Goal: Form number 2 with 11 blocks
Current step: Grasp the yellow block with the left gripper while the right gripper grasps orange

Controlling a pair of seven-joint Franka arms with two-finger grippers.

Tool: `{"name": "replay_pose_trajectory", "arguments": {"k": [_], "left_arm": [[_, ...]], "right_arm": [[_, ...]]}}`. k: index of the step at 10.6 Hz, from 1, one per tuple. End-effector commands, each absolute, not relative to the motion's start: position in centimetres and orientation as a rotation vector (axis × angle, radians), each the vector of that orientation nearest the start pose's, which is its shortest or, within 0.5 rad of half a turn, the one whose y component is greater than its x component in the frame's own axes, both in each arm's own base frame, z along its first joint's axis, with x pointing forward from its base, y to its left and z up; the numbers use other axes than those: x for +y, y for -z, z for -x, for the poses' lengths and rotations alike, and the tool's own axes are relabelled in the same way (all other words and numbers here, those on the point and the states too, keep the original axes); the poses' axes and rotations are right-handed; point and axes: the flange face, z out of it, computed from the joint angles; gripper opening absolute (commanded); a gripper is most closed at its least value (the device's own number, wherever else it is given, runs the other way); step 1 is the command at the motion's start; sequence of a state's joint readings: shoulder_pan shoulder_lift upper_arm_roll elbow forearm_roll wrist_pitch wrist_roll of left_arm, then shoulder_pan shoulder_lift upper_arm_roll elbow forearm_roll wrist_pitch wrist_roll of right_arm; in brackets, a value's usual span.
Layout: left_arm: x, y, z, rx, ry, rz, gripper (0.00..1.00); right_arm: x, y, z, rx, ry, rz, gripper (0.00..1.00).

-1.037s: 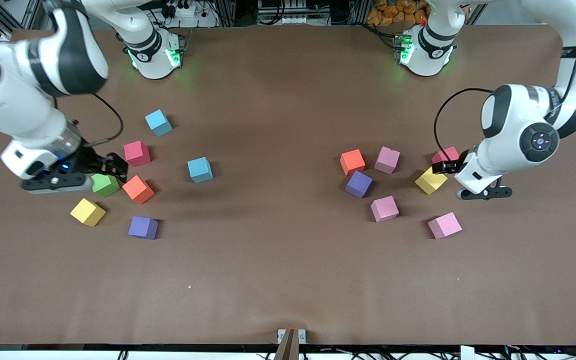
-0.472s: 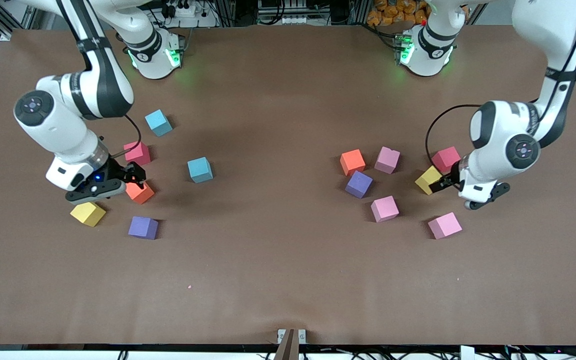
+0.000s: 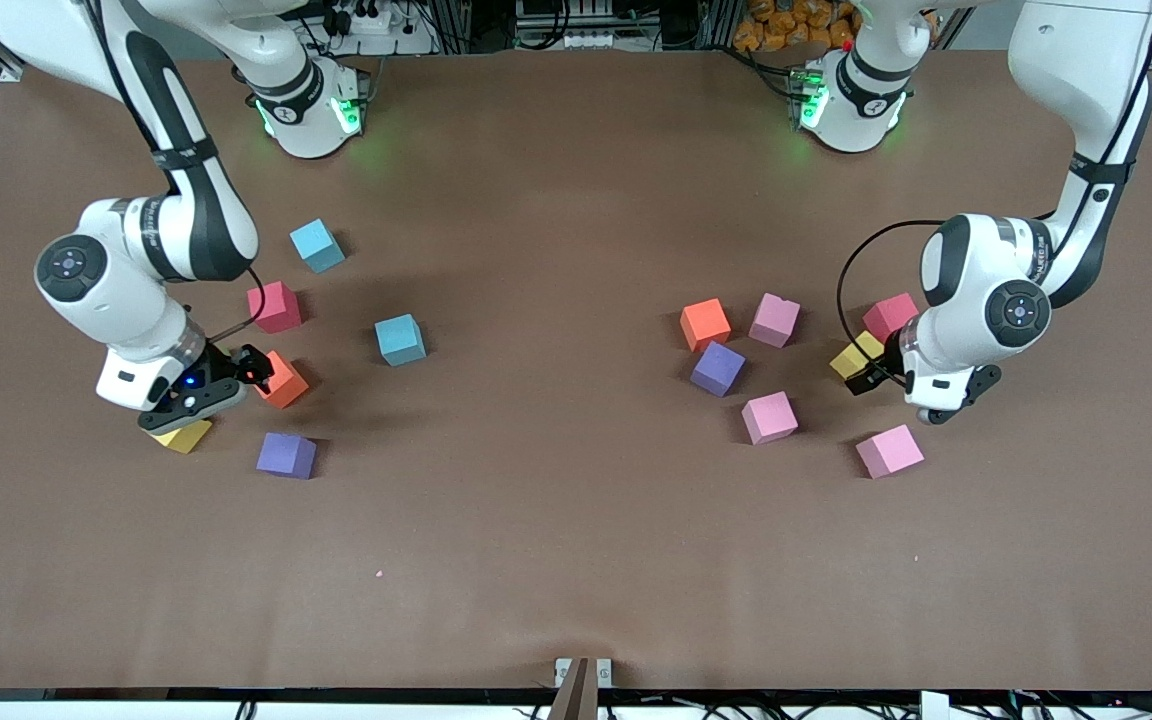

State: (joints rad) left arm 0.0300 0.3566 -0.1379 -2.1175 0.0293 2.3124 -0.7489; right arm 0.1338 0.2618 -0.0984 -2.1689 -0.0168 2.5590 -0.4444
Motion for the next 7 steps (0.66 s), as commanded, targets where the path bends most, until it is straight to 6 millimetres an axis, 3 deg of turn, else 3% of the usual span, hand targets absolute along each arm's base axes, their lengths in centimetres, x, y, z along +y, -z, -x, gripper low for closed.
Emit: {"name": "replay_pose_trajectory", "arguments": {"k": [1,2,4,5,7], "left_arm": [[-5.5,-21.8,-55.6,-0.949,-0.240,2.905,1.00],[-5.3,-21.4,-55.5,-0.947,-0.244,2.900,1.00],[-5.1,-20.5,-55.4,-0.947,-0.253,2.898,1.00],[-5.2,-20.0,-55.4,-0.948,-0.259,2.898,1.00],[-5.2,-19.6,-55.2,-0.948,-0.267,2.895,1.00]], "right_arm": [[2.9,-25.1,-56.4,-0.878,0.141,3.070,1.00],[4.1,-25.1,-55.9,-0.935,0.134,3.052,1.00],[3.7,-23.9,-55.6,-1.105,0.130,3.001,1.00],[3.1,-22.4,-55.4,-1.166,0.132,2.983,1.00],[3.4,-21.4,-54.7,-1.190,0.127,2.974,1.00]]}}
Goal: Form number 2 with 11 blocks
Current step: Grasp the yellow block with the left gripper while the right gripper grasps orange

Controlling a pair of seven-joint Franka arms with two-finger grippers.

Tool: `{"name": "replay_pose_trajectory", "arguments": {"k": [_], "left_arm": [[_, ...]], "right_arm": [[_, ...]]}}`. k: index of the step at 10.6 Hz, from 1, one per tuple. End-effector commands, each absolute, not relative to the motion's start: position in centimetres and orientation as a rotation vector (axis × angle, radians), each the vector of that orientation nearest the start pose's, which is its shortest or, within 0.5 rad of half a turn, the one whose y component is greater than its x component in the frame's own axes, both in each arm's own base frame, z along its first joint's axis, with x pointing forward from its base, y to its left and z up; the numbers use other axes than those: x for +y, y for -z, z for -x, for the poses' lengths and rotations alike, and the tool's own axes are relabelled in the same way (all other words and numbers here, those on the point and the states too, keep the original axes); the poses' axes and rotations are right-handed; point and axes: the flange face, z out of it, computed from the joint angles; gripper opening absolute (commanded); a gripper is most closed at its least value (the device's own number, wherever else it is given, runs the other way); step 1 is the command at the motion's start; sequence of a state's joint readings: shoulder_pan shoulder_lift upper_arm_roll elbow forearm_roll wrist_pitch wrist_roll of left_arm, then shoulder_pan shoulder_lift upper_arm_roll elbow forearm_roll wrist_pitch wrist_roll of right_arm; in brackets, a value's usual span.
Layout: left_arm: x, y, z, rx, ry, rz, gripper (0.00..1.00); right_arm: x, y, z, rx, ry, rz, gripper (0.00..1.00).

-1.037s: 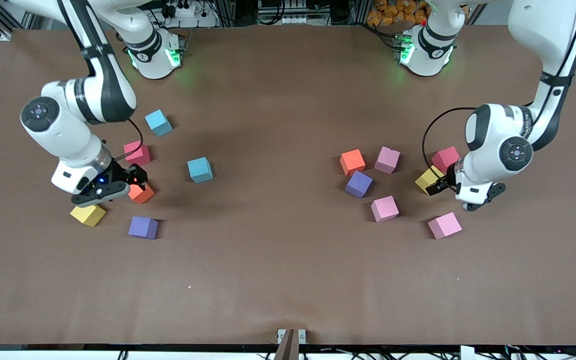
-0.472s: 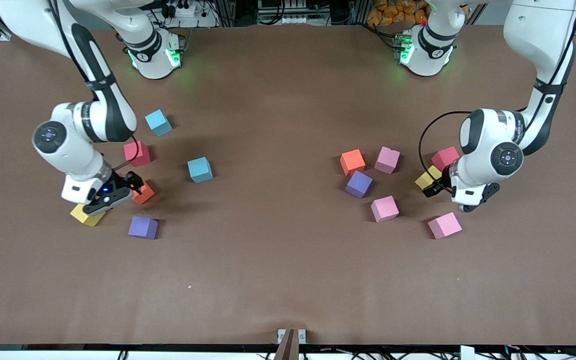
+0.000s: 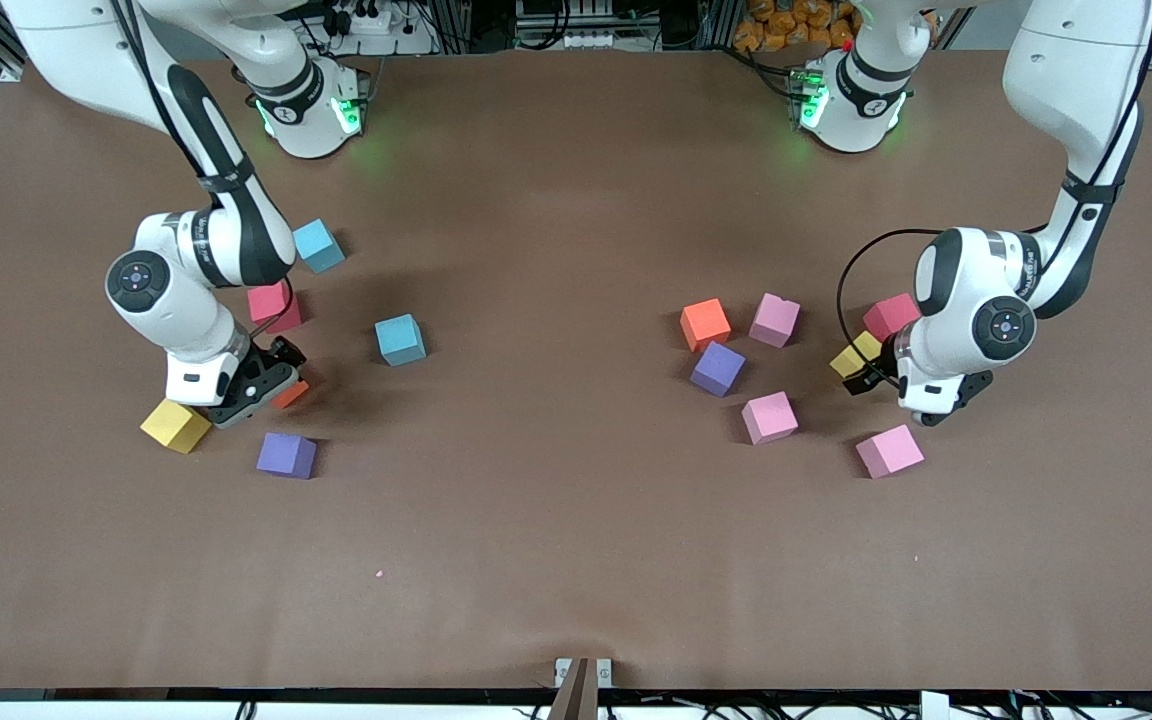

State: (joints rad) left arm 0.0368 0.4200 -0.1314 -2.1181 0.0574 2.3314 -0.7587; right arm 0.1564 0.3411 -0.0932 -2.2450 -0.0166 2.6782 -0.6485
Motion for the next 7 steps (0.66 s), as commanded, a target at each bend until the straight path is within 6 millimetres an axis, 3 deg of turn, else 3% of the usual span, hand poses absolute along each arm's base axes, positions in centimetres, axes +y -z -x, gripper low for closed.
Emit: {"name": "replay_pose_trajectory", "arguments": {"k": [1,4,7], "left_arm": [[-5.2,-19.7,-55.3,-0.961,-0.262,2.891,1.00],[-5.8,-19.5,-55.0,-0.964,-0.270,2.884,1.00],[-6.0,-18.8,-54.2,-0.957,-0.297,2.875,1.00]], "right_arm": [[3.3,-21.2,-54.5,-1.190,0.117,2.972,1.00],[1.9,-20.3,-53.5,-1.231,0.065,2.947,1.00],[1.9,-20.1,-53.4,-1.246,0.067,2.942,1.00]]}}
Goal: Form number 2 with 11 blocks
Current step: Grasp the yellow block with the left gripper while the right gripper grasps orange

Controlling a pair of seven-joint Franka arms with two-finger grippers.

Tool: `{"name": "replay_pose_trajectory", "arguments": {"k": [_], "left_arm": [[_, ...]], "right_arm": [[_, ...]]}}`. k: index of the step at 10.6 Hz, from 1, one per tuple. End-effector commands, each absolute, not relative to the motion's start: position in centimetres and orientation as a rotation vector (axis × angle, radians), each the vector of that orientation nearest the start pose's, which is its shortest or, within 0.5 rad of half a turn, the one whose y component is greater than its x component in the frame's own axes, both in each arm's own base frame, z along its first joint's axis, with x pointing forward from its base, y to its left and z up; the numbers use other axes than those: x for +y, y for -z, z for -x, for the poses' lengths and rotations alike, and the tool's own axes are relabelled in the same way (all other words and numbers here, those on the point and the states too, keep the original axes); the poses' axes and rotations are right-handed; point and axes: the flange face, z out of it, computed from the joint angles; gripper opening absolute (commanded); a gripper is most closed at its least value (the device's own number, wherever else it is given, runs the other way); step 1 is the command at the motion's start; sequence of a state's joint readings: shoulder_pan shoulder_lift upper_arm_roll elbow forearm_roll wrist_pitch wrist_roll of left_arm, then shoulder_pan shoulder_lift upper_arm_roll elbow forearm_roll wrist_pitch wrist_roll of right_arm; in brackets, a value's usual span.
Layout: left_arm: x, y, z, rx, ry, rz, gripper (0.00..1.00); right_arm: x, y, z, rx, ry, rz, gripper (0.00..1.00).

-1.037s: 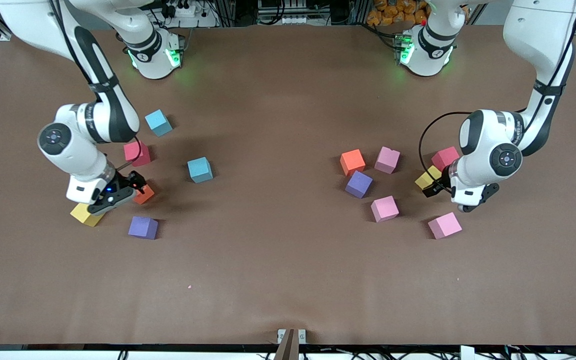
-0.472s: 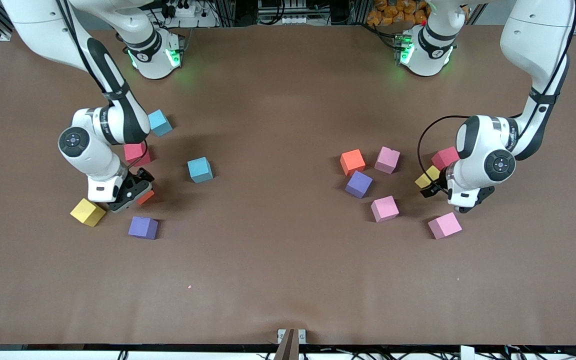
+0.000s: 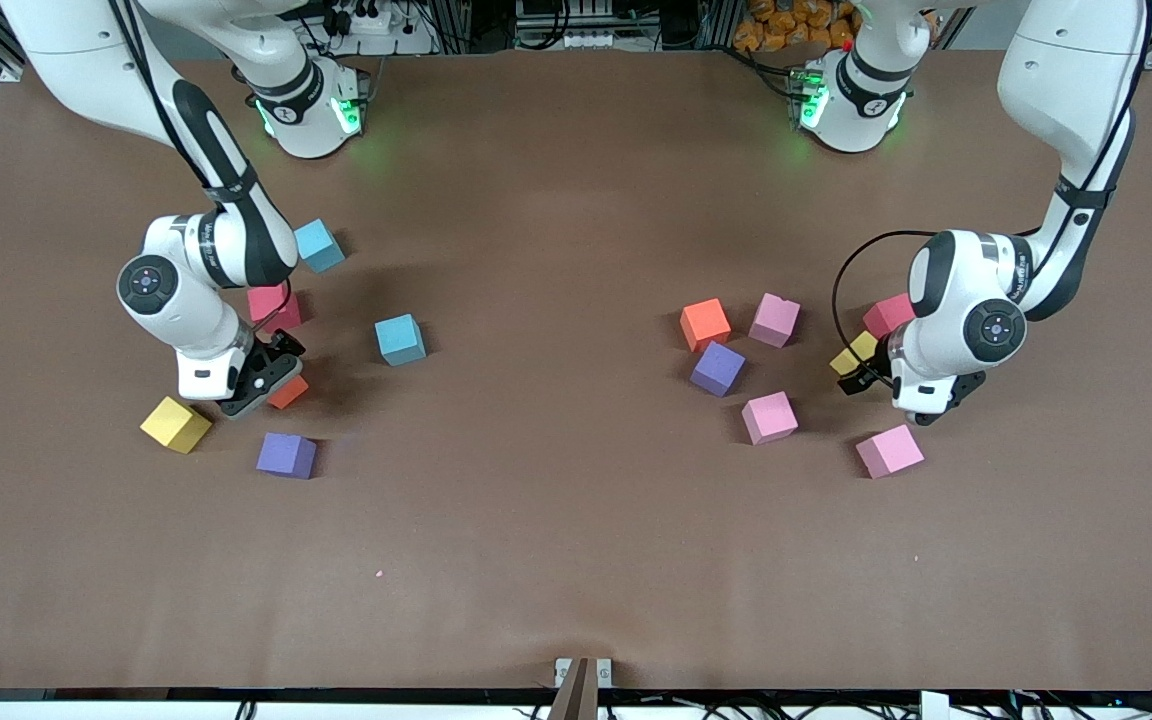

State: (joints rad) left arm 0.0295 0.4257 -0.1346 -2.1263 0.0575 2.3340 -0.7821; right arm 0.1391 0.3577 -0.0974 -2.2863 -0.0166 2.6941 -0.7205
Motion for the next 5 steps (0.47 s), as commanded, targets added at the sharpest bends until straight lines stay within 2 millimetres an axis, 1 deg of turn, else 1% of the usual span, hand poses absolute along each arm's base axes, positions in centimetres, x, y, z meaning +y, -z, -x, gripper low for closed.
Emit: {"name": "replay_pose_trajectory", "arguments": {"k": [1,2,3,4,5], "left_arm": [[-5.9,-18.8,-54.1,-0.956,-0.299,2.874,1.00],[-6.0,-18.5,-53.9,-0.951,-0.306,2.872,1.00],[-6.1,-18.5,-53.8,-0.938,-0.305,2.871,0.87],[-6.1,-18.5,-53.8,-0.912,-0.300,2.868,0.29],[-6.5,-18.6,-53.8,-0.907,-0.299,2.869,0.04]], "right_arm": [[1.8,-19.8,-53.0,-1.249,0.055,2.938,1.00],[1.6,-19.8,-53.1,-1.248,0.059,2.941,1.00],[1.5,-19.8,-53.2,-1.243,0.075,2.947,1.00],[1.2,-19.3,-53.0,-1.236,0.061,2.947,1.00],[0.4,-19.1,-53.0,-1.215,0.058,2.956,1.00]]}}
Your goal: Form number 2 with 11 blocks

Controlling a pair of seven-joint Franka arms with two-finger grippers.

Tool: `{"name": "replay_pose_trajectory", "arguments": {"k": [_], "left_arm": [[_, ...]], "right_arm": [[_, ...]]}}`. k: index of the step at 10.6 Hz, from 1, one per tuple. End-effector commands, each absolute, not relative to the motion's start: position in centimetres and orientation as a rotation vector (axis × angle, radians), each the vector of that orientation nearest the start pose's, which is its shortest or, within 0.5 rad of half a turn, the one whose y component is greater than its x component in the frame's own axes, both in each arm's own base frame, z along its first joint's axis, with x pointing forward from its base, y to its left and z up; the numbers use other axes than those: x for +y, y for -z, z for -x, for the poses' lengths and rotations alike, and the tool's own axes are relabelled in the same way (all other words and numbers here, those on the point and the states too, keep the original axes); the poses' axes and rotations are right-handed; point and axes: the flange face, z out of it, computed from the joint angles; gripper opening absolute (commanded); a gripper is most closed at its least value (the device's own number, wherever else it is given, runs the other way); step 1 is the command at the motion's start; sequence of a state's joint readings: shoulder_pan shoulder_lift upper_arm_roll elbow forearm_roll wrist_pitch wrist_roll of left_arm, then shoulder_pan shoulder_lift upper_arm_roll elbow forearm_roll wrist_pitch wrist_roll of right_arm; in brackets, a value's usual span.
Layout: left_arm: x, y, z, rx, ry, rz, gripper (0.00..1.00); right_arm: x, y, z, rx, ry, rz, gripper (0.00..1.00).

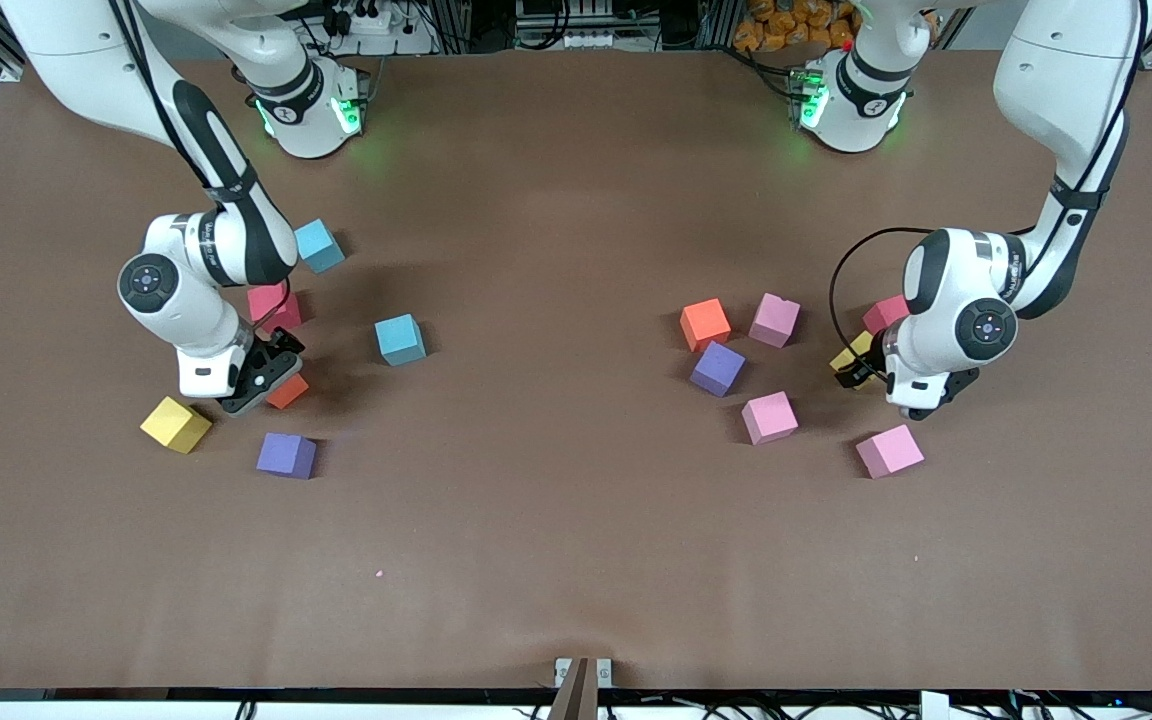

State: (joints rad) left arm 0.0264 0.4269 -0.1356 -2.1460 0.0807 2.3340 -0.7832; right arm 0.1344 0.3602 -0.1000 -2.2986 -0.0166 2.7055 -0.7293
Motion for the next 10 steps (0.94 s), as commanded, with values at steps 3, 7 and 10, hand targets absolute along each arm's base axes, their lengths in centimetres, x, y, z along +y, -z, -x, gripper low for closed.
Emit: {"name": "replay_pose_trajectory", "arguments": {"k": [3,7,10], "left_arm": [[-8.7,-21.5,-54.2,-0.952,-0.235,2.854,0.00],[-16.2,-27.8,-52.7,-0.771,-0.256,2.884,0.00],[-27.6,-30.4,-50.5,-0.605,-0.249,3.016,0.00]], "right_arm": [[0.6,-19.1,-52.8,-1.220,0.067,2.955,1.00],[2.0,-19.3,-53.1,-1.266,0.119,2.946,0.99],[1.4,-19.0,-53.0,-1.246,0.109,2.954,0.84]]}}
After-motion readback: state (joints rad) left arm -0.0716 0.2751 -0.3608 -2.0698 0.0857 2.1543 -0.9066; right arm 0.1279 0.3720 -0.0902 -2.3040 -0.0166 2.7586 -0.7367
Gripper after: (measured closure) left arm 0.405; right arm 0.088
